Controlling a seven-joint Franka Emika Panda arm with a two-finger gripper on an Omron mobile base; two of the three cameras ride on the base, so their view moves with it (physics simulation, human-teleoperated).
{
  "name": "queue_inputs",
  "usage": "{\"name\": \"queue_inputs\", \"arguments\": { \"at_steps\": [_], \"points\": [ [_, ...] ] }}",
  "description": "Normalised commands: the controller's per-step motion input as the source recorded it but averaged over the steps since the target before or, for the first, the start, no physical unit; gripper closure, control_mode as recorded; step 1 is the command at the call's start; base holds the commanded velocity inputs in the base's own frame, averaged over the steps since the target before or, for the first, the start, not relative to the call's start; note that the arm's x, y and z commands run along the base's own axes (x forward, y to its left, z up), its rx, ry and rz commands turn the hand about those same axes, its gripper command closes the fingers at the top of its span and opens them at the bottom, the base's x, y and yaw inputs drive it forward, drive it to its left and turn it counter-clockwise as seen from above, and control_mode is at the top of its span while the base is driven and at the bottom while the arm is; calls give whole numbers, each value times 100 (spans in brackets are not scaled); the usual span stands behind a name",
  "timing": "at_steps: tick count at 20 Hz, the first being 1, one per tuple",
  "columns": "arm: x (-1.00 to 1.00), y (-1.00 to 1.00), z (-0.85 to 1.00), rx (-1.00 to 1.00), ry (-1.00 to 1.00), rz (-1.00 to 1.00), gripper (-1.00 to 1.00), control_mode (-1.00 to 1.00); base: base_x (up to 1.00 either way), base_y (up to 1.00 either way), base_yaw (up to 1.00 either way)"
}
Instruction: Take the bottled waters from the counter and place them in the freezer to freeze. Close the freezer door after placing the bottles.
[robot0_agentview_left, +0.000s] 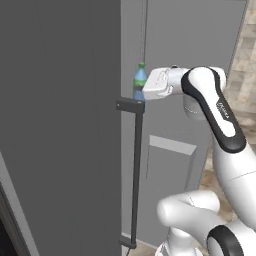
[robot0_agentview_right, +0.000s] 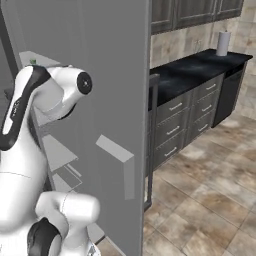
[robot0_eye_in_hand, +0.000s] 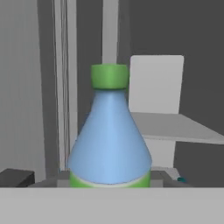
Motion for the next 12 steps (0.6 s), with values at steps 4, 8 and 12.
{"name": "queue_inputs", "arguments": {
  "at_steps": [4,8,12],
  "points": [
    [49,17,18,0,1,7,100,-100,0,0,0],
    [43,27,2,0,0,0,100,-100,0,0,0],
    [39,51,0,0,-3,-1,100,-100,0,0,0]
  ]
}}
